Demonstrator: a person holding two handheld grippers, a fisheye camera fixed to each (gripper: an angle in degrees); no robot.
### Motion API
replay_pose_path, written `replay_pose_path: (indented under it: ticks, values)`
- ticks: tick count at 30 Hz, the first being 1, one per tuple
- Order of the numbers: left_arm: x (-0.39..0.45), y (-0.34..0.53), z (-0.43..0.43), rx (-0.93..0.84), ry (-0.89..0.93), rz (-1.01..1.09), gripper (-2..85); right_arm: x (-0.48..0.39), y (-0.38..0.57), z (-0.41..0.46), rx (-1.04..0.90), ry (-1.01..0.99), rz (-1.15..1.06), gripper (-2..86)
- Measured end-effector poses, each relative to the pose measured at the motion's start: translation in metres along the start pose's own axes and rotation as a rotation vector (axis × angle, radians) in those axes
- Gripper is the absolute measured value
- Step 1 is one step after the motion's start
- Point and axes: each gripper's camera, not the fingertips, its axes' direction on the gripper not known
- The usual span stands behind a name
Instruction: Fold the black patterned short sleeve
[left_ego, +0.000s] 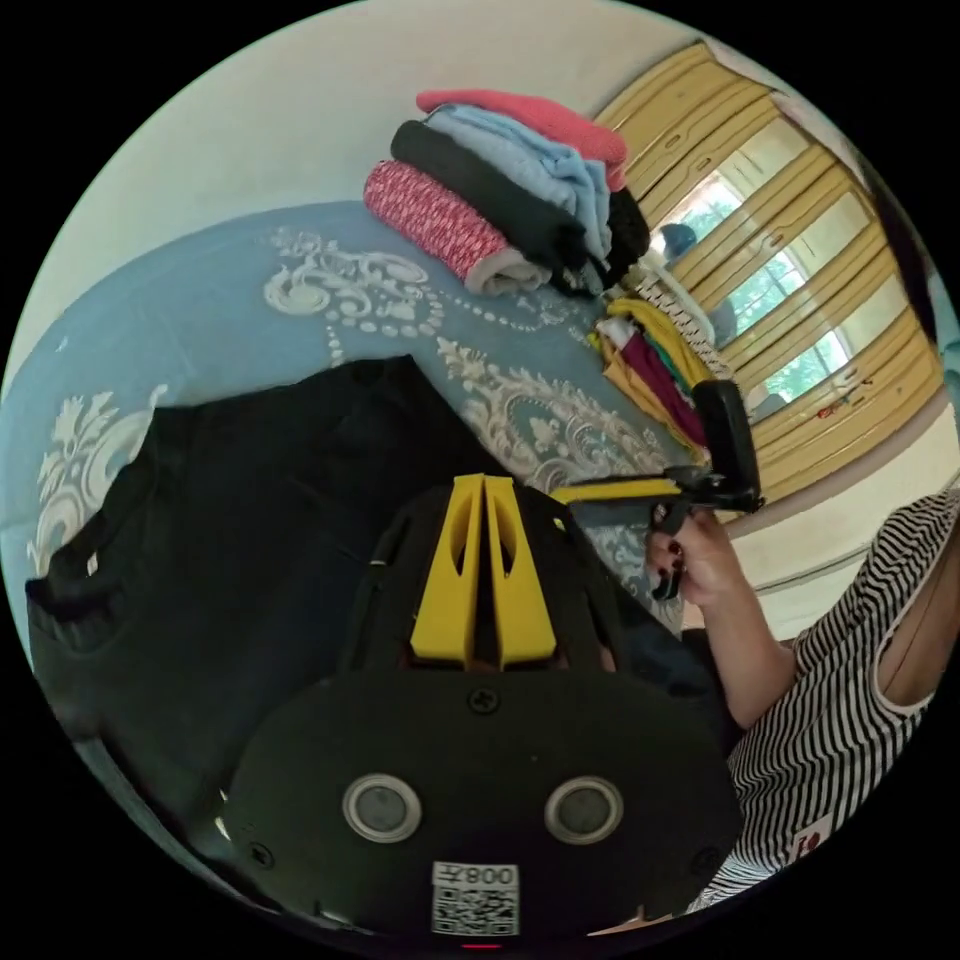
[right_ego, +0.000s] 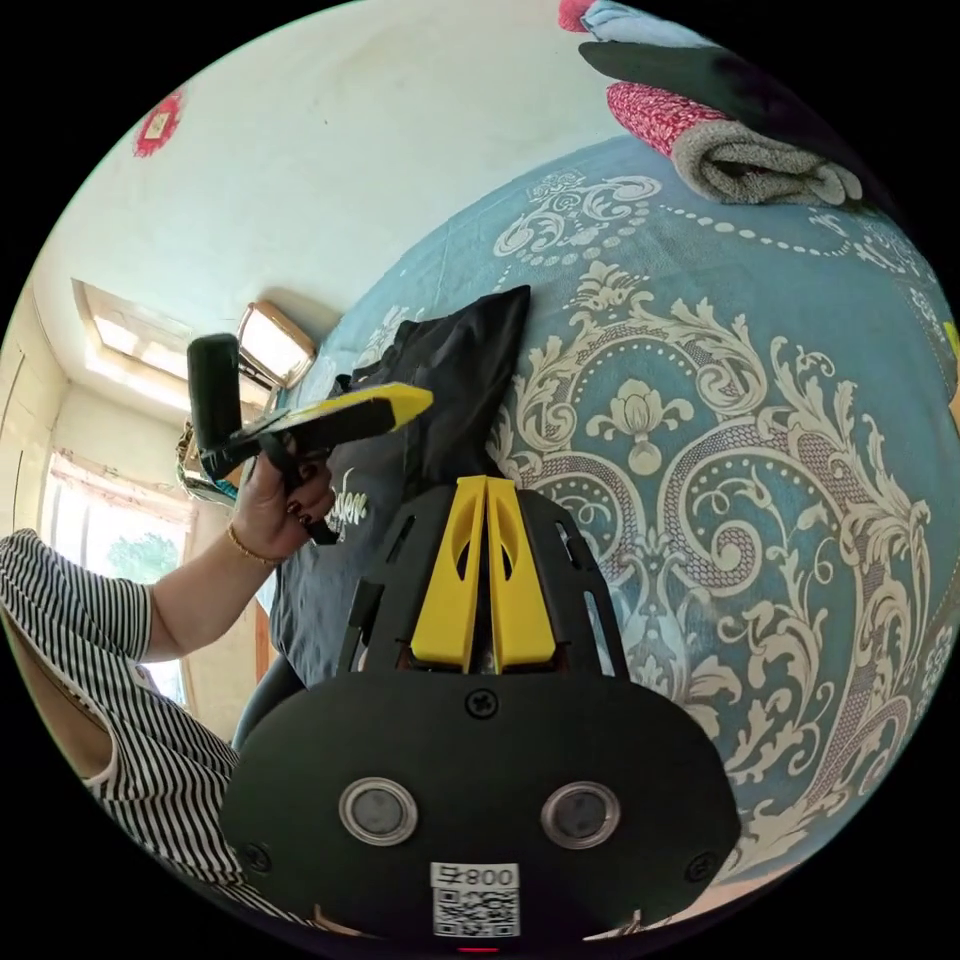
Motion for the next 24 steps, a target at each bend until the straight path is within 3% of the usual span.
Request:
replay_pose_path:
  ticks: [3, 8, 12, 15, 17, 24]
  values:
    - [-0.002, 0.023, -0.034, 0.036, 0.119, -0.086, 0.2, 0.008, -0.001, -0.001, 0.004, -0.023, 0.002, 0.0]
    - [0.010, 0.119, -0.156, 0.270, 0.234, -0.286, 0.6, 0.021, 0.000, -0.010, -0.014, -0.046, -0.035, 0.2]
    - [0.026, 0.219, -0.210, 0.268, 0.250, -0.477, 1.6, 0.026, 0.027, -0.040, 0.009, -0.081, -0.003, 0.6]
    - [0.046, 0.296, -0.253, 0.278, 0.227, -0.607, 3.6, 0.030, 0.061, -0.067, 0.033, -0.249, 0.027, 1.8]
    - [0.061, 0.346, -0.284, 0.313, 0.206, -0.690, 4.9, 0.023, 0.088, -0.081, -0.024, -0.287, 0.020, 3.6]
    - [0.086, 0.438, -0.342, 0.425, 0.230, -0.829, 7.0, 0.004, 0.143, -0.086, -0.305, -0.117, 0.021, 8.5]
